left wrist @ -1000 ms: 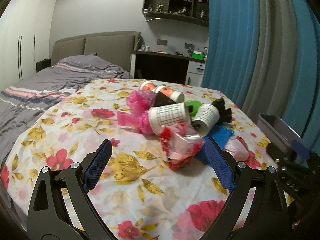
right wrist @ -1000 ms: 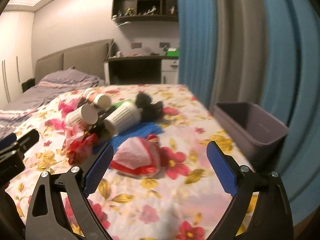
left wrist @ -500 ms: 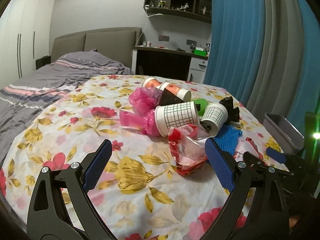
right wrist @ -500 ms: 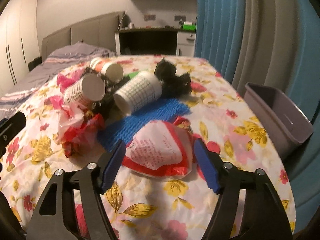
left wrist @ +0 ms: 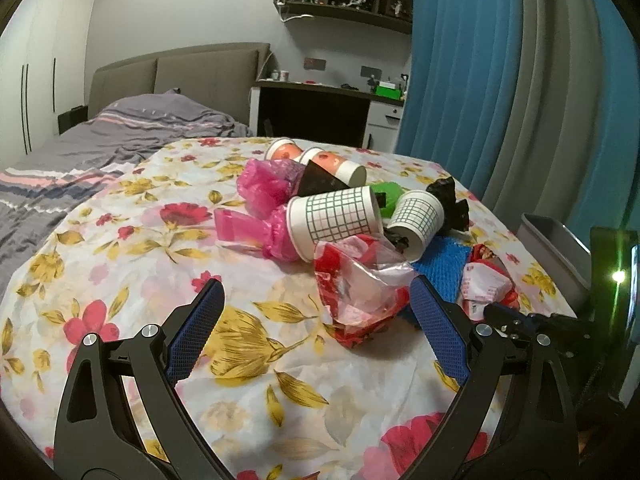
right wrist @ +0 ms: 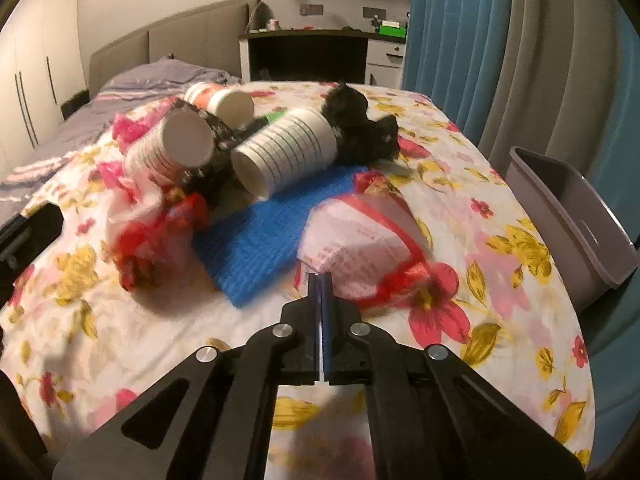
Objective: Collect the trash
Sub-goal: 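Grasp the clear-red plastic bag with the left tool while the right tool grasps the red-white wrapper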
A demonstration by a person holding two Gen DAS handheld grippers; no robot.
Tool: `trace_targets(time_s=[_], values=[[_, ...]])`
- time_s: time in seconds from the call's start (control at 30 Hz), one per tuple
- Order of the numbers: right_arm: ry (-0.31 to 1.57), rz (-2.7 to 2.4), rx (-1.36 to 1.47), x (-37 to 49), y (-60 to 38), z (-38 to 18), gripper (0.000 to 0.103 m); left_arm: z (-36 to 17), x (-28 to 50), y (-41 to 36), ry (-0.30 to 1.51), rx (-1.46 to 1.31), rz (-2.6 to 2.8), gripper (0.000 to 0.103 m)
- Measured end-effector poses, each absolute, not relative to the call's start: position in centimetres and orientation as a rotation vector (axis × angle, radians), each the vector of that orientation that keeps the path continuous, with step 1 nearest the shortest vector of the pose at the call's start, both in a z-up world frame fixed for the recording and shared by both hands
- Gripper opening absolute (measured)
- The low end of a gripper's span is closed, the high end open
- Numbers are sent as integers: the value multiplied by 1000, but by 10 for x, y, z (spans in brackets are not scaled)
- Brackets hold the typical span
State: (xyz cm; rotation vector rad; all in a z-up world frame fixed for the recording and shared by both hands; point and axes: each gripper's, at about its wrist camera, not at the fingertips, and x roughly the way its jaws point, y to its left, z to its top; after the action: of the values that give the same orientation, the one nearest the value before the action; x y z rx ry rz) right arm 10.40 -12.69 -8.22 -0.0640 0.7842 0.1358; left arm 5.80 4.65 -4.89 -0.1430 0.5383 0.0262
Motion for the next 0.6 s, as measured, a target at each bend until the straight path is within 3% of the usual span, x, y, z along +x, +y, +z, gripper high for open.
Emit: trace_targets(time_s=[0.23, 0.3, 0.37, 0.43, 0.57, 0.6], values=[[748, 145, 1, 96, -147, -73, 2, -54, 75, 35, 592, -149, -23, 92], [741, 136, 22, 95, -155, -68, 2, -56, 85, 31, 621, -153, -39, 87], [730, 128, 41, 94, -162, -64, 14, -60, 94, 27, 648, -148, -50, 80], [710, 125, 54, 92, -168, -60, 41, -68, 104, 23, 698, -140, -66, 63], [707, 120, 59, 92, -173, -60, 53, -79, 110, 24, 744, -167, -82, 48], [710, 118, 58, 93, -173, -60, 59, -78, 109, 25, 736, -170, -92, 36]])
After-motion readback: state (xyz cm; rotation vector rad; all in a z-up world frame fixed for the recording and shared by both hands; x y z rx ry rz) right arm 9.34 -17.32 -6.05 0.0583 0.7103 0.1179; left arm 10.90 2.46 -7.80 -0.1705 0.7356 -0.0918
